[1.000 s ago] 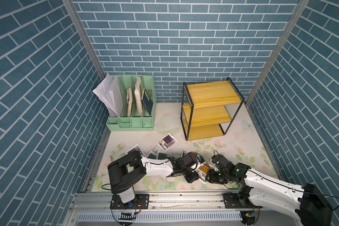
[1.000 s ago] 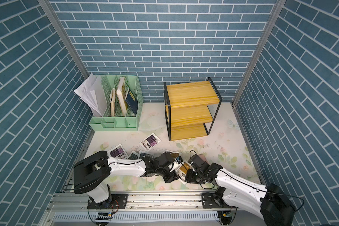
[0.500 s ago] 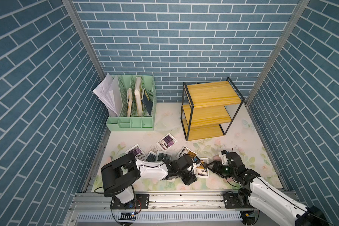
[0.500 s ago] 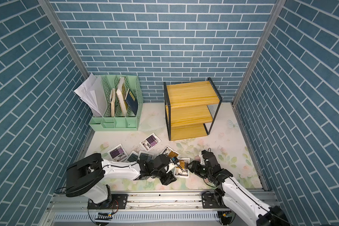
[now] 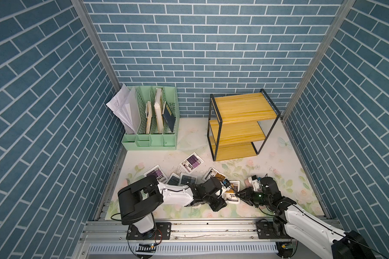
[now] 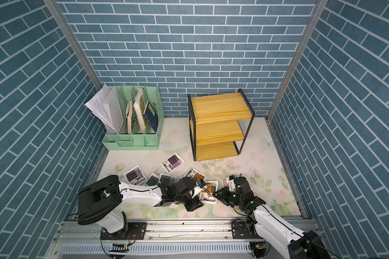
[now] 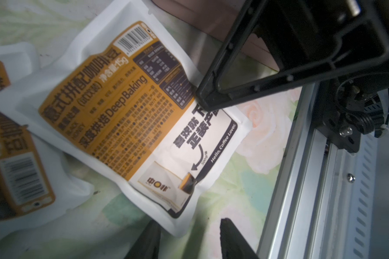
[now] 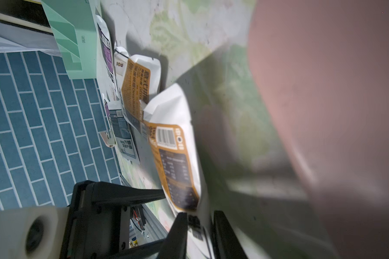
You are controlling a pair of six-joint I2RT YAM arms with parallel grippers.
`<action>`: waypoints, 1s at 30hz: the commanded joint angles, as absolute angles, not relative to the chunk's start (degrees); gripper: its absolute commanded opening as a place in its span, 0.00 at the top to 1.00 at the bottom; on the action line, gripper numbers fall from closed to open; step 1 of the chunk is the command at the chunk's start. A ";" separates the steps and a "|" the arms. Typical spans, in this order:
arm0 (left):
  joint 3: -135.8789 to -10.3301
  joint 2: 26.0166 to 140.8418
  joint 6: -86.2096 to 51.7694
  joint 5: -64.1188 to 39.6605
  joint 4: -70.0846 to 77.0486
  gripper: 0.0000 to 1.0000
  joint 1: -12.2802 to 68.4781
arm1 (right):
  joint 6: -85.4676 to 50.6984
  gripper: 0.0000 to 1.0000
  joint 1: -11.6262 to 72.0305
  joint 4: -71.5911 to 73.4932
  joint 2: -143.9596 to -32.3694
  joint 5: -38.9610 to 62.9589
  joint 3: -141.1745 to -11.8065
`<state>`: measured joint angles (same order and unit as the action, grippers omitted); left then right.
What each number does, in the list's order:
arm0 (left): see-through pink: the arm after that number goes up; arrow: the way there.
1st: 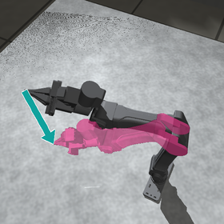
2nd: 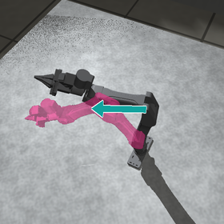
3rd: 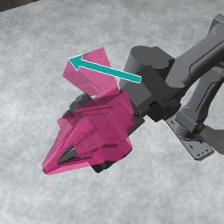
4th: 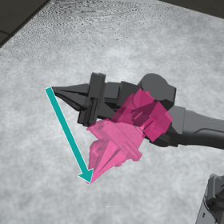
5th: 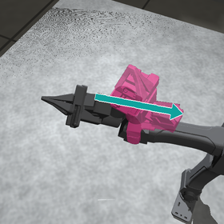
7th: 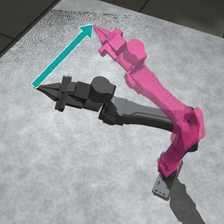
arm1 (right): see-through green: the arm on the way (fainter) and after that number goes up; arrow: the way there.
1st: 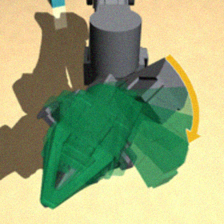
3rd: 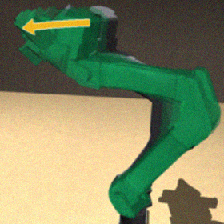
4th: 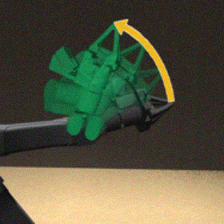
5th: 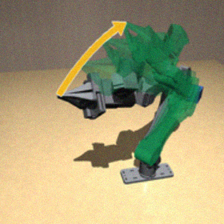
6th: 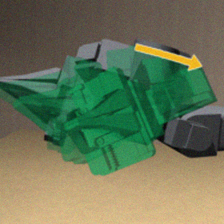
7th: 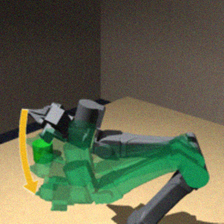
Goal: Place the bagged coffee beans on the shelf by color
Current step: Pick up the coffee beans at the center of the board, then place the coffee beans on the shelf.
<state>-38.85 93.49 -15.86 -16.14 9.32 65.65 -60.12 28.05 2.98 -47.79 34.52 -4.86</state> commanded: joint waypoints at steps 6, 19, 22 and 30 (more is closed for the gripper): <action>-38.62 82.99 -16.82 -12.65 6.04 0.32 65.29 | -55.44 1.00 27.71 -4.98 -45.60 32.96 -8.92; -26.90 52.63 -9.56 -14.84 36.18 0.24 41.97 | -28.74 1.00 27.60 -53.94 -46.89 27.08 -61.12; -27.41 55.75 -9.30 -22.09 42.18 0.27 35.68 | -24.57 1.00 27.60 -63.56 -54.85 22.42 -82.79; -35.49 64.03 2.09 -28.24 42.25 0.31 34.98 | -16.24 1.00 27.20 -68.35 -84.17 15.86 -128.21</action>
